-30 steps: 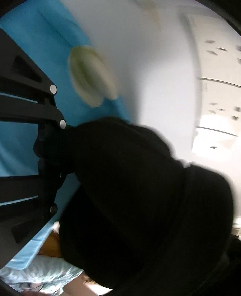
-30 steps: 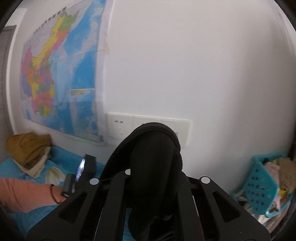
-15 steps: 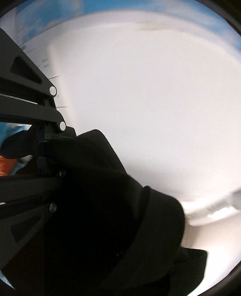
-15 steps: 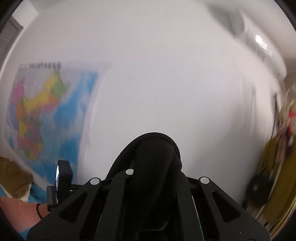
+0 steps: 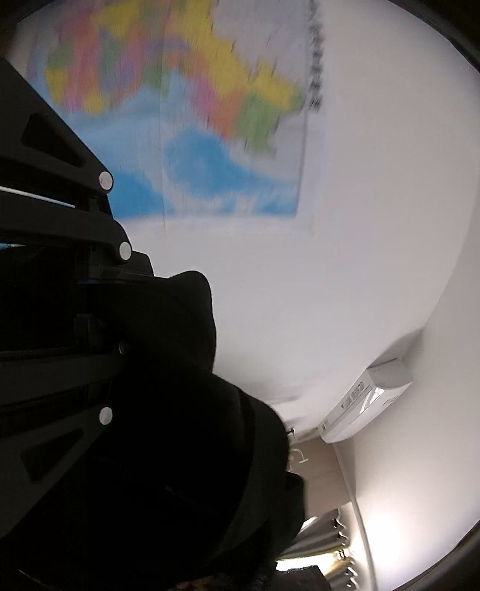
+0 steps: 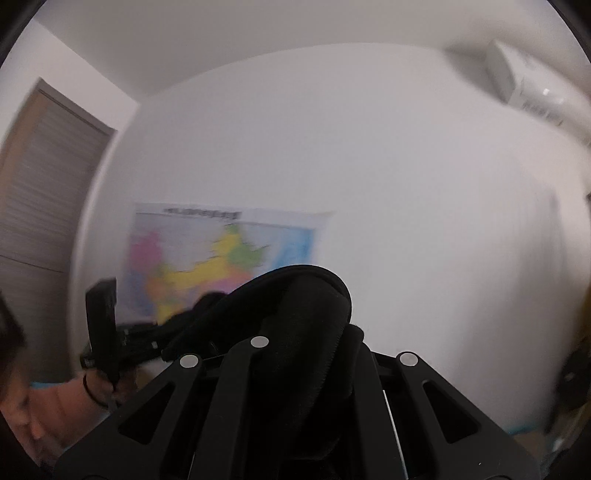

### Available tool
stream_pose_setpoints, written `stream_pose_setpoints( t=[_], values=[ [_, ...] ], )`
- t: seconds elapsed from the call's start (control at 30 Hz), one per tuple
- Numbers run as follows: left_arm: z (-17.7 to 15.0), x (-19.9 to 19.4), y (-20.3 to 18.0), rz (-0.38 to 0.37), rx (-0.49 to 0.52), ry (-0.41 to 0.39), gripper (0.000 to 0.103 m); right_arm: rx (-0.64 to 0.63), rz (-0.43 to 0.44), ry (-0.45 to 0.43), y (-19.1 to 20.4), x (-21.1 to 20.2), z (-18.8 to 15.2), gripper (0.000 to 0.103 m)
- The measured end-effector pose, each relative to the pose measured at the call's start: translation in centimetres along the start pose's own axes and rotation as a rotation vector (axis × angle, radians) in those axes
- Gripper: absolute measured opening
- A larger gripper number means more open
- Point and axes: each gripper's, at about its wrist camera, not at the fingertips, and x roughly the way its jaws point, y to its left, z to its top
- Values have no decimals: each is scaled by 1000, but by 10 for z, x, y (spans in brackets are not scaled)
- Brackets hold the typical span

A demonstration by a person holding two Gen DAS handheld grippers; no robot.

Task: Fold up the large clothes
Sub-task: 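Lift the black jacket high with both tools to shake it out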

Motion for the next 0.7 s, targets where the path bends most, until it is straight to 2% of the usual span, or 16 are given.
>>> stream_pose_setpoints(
  t=[0.03, 0.1, 0.23, 0.33, 0.4, 0.53, 0.63, 0.7],
  values=[
    [2, -34, 12, 32, 31, 0, 8, 28, 46, 9, 9, -3, -7, 4],
    [0, -72, 26, 70, 50, 1, 9, 62, 132, 12, 27, -8, -19, 4],
    [-7, -158, 9, 128, 103, 52, 9, 64, 243, 9, 65, -18, -31, 4],
    [-14, -190, 5, 159, 131, 108, 9, 72, 314, -9, 79, -15, -39, 4],
    [-22, -201, 12, 188, 126, 138, 9, 136, 360, 19, 71, 17, -56, 4],
    [-59, -165, 41, 232, 19, 289, 10, 233, 349, 191, 47, 114, -117, 4],
    [-116, -112, 68, 331, -15, 406, 10, 266, 307, 371, 38, 196, -189, 4],
    [-170, -71, 90, 383, -54, 526, 10, 268, 272, 486, 32, 237, -237, 4]
  ],
)
